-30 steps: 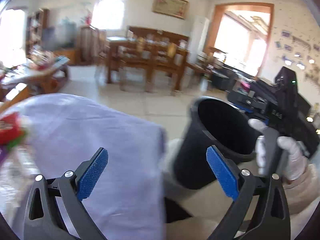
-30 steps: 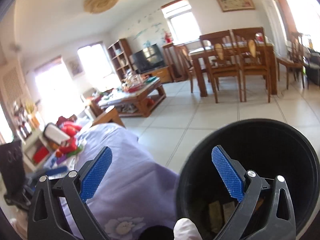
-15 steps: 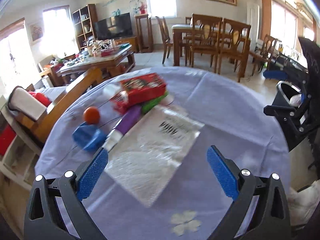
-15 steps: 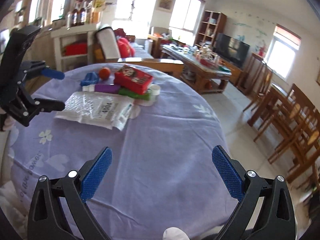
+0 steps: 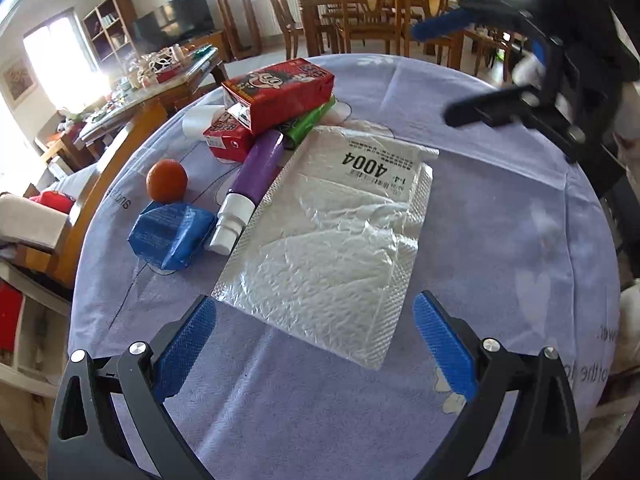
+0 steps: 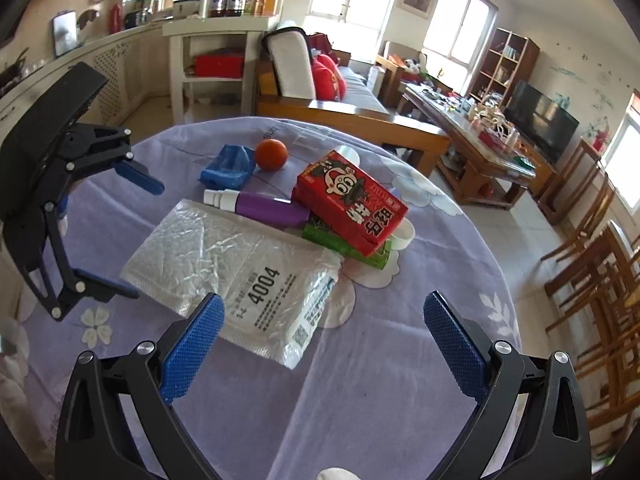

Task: Collect trash
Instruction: 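Move both open tools back over the table toward the remaining trash, then grasp the white printed packet with the left tool while the right tool grasps the red snack box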

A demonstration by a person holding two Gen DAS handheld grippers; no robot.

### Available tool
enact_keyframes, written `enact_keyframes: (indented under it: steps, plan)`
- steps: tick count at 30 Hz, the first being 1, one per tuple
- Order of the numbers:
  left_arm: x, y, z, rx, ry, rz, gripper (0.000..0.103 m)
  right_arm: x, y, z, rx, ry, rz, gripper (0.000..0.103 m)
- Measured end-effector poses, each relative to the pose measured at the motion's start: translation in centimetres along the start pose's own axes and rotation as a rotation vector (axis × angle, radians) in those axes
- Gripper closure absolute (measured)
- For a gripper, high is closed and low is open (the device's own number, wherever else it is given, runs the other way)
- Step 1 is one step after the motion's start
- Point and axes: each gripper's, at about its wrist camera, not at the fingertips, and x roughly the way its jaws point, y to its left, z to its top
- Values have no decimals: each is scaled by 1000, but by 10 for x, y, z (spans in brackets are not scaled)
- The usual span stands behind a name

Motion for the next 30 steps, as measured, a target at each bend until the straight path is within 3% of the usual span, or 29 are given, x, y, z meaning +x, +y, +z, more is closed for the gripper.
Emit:
enact_keyframes:
  steps: [5,12,19,24,30]
  plan:
    - [6,-9,-5,90,14,3,5,22,-6,16,-53,5,7,5]
    - [8,-10,-3,111,-14,-18,5,57,-8,38,-178,34,-8,5]
    - [12,-1,2,70,-12,-45,5,86,-23,59,-212,50,-4,5]
    - [15,12,3,-8,17,-105,6,101,-27,67,-238,68,11,5]
    - [21,20,5,-41,22,-90,8,118,-28,73,-238,98,71,6]
